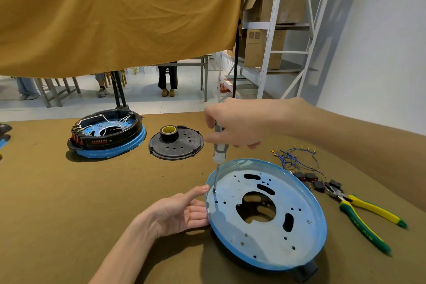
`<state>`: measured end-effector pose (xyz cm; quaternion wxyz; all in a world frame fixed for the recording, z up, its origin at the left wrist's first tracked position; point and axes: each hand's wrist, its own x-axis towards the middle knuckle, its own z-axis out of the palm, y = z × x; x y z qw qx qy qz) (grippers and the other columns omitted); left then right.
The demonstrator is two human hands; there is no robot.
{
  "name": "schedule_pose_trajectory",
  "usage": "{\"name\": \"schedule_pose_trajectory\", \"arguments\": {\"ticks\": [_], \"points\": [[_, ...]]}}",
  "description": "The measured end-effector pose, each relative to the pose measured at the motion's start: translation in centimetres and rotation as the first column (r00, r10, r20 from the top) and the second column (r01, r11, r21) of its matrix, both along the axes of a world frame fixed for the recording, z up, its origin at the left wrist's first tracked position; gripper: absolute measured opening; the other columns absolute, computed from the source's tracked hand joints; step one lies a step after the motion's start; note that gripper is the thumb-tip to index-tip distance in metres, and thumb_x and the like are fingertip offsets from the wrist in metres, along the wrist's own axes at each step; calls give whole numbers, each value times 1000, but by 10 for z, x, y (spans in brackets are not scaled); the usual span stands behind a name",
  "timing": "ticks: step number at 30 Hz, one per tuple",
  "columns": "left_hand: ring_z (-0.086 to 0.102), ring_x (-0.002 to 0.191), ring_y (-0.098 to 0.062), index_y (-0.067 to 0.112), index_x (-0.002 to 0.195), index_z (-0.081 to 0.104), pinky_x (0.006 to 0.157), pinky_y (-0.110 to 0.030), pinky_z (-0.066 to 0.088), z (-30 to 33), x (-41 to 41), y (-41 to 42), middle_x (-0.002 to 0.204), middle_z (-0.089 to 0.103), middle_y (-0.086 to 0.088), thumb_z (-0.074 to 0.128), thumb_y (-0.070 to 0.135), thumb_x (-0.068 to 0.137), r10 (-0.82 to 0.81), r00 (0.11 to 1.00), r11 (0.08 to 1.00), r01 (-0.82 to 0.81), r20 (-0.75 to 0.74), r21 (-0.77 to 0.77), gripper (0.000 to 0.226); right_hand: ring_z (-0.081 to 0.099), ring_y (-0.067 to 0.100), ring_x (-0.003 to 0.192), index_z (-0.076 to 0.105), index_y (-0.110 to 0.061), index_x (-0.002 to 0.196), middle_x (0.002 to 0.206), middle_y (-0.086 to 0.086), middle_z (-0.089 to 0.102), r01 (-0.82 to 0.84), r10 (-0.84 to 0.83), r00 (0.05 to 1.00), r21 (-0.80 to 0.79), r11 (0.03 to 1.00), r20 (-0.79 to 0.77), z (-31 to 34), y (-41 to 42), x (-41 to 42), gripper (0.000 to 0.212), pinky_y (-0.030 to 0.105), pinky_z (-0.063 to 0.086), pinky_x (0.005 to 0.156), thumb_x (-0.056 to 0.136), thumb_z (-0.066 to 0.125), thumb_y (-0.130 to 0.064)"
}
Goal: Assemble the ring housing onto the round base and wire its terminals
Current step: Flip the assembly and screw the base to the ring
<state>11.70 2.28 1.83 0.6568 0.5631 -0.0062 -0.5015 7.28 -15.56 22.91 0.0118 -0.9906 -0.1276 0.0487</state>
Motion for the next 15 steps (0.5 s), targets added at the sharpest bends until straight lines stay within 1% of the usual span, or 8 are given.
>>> {"name": "schedule_pose_trajectory", "arguments": {"ticks": [2, 5, 7, 8, 10, 11, 13, 15], "points": [[71, 114, -35, -6, 130, 56, 94, -42, 60, 0, 0, 0, 122, 71, -27, 89, 38, 70, 0, 1000, 1000, 0, -1, -4, 81, 65, 11, 42, 48, -21, 114, 74, 3, 69, -12, 13, 999, -19, 1000, 50, -3, 0, 1, 35, 27, 53, 42, 101, 51, -53], [72, 114, -34, -7, 130, 57, 91, -40, 62, -2, 1, 0, 122, 71, -27, 89, 39, 70, -6, 1000, 1000, 6, 1, -8, 82, 68, 10, 49, 42, -27, 121, 84, 4, 69, -20, 22, 999, 65, 998, -25, 2, -3, 1, 33, 22, 51, 43, 97, 62, -40], [72, 113, -34, -6, 130, 57, 89, -39, 63, -2, 1, 0, 121, 72, -26, 89, 40, 70, -9, 1000, 1000, 9, 7, -5, 83, 68, 14, 47, 47, -22, 114, 75, 2, 71, -22, 21, 999, 37, 999, 32, -2, -2, 2, 27, 26, 53, 43, 101, 56, -44], [72, 113, -34, -6, 130, 57, 87, -38, 63, -2, 1, 0, 121, 72, -26, 90, 41, 69, -10, 1000, 1000, 10, 9, -5, 84, 68, 15, 47, 50, -20, 109, 71, 1, 71, -21, 21, 997, 1, 1000, 70, -4, -1, 3, 30, 29, 56, 45, 102, 52, -50], [72, 113, -34, -6, 130, 56, 85, -38, 63, -2, 1, -1, 121, 72, -26, 90, 41, 68, -10, 1000, 1000, 10, 8, -5, 85, 70, 17, 56, 49, -22, 112, 80, -1, 71, -16, 16, 999, -12, 1000, 45, -4, -2, 5, 34, 33, 60, 52, 100, 54, -53], [72, 112, -34, -6, 130, 56, 85, -37, 63, -2, 1, 0, 121, 72, -26, 90, 41, 68, -11, 1000, 1000, 11, 6, -8, 85, 70, 16, 60, 46, -25, 116, 87, -1, 70, -12, 12, 1000, 9, 1000, -3, -1, -3, 4, 33, 32, 59, 52, 97, 60, -48], [72, 112, -34, -7, 130, 56, 82, -37, 64, -3, 1, 0, 122, 71, -27, 90, 40, 71, -14, 1000, 1000, 14, 2, -19, 83, 68, 13, 53, 46, -24, 118, 88, 3, 70, 7, -4, 998, 51, 999, -60, 2, -5, 4, 32, 24, 54, 46, 96, 65, -36], [72, 112, -34, -7, 131, 56, 81, -36, 64, -3, 2, 0, 122, 71, -26, 90, 40, 69, -22, 1000, 1000, 22, 7, -16, 84, 68, 14, 47, 50, -18, 113, 77, 4, 72, 24, -24, 1000, 18, 1000, -6, -3, -4, 4, 26, 25, 53, 44, 101, 56, -41]]}}
